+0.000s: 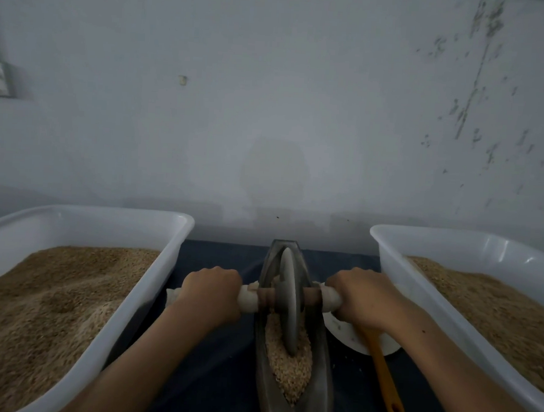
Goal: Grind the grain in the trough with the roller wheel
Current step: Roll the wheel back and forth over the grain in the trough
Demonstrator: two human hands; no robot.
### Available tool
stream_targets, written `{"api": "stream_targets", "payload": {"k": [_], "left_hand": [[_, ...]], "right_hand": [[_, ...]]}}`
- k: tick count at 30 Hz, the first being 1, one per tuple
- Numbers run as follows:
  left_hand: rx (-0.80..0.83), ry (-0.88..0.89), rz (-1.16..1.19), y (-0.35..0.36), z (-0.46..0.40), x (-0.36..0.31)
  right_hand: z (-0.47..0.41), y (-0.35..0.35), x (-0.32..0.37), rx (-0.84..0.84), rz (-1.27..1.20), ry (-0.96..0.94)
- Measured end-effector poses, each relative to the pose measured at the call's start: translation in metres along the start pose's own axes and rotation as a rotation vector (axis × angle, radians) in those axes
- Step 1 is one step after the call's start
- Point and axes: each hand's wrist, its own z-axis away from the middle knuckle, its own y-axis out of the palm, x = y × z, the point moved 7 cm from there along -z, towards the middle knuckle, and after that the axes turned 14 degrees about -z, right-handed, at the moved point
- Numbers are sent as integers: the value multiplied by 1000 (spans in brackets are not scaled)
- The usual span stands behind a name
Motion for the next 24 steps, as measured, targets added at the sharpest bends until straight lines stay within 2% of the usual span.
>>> {"api": "stream_targets", "payload": {"k": [4,7,10,14,18,24], "left_hand": [[57,28,-8,1,1,-1],[51,25,-10,2,0,-1],[-11,-2,-19,-1,-1,-1],[-178,-65,-24,-8,-1,-1],[-233,-95,-17,-10,0,-1],[-114,-48,-28,-3,-1,-1]], "right_hand": [[2,2,-1,118,-22,14],[1,2,-2,106,-24,15],[-2,3,-3,25,-19,7],[-4,-1,-5,-163,-33,-30],[-3,-2,-4,-252,-32,-58],[-2,-1,-3,-92,-11,-22]]}}
